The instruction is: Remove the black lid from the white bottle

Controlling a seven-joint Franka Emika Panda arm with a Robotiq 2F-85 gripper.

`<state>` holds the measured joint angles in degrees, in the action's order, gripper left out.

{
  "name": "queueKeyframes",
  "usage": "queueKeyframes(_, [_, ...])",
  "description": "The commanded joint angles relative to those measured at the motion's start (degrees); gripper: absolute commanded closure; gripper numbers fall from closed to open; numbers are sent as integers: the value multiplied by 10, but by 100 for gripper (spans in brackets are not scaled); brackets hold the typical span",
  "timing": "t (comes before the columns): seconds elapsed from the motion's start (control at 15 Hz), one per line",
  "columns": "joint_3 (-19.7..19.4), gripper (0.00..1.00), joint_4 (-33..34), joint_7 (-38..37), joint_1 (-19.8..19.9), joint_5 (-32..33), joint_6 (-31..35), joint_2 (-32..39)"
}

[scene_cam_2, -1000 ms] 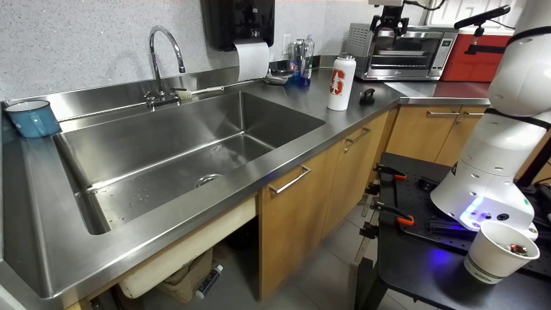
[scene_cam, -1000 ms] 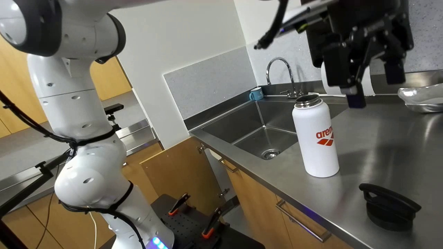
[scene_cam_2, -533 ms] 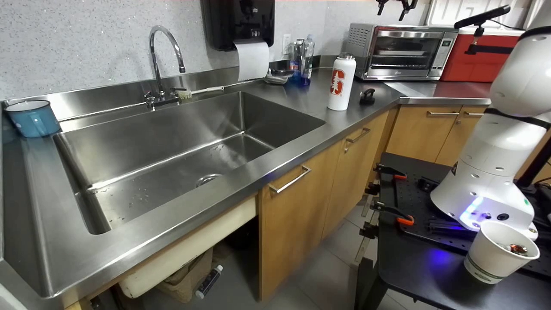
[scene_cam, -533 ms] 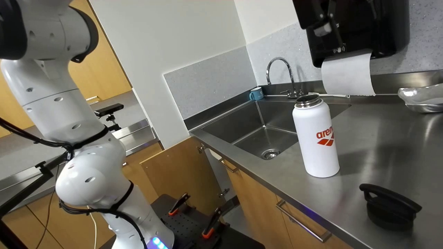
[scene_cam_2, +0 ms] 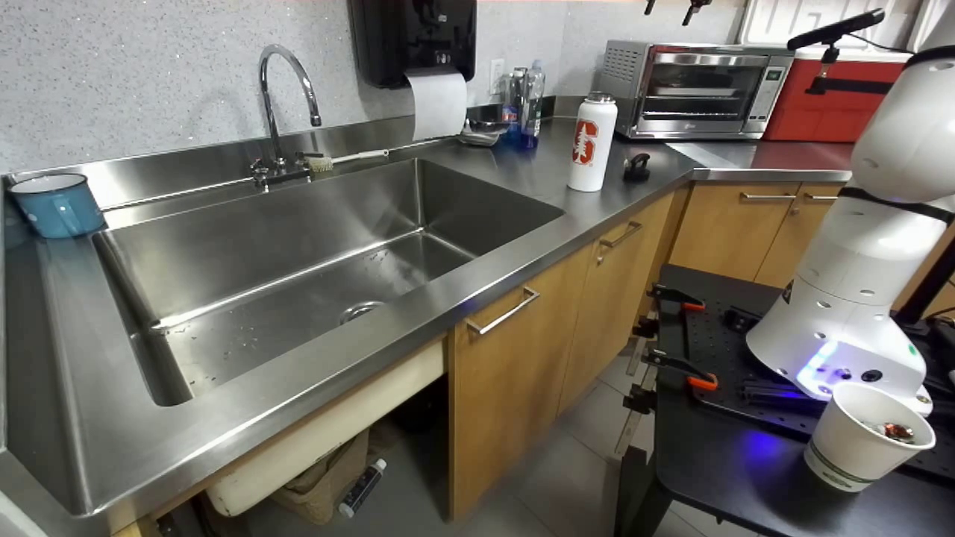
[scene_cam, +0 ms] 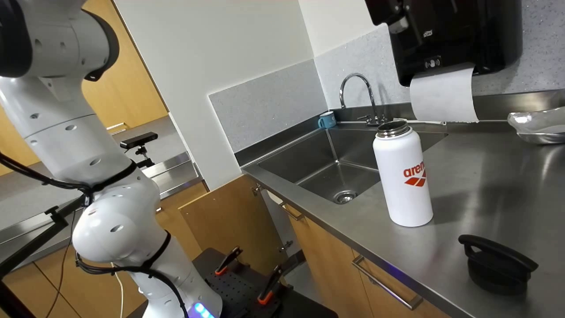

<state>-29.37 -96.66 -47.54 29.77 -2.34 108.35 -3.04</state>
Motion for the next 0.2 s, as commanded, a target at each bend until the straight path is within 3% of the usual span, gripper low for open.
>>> queueKeyframes(0.0, [6, 0, 0, 8, -6, 3, -16, -16])
queueKeyframes(0.13, [7, 0, -1, 7, -7, 5, -17, -19])
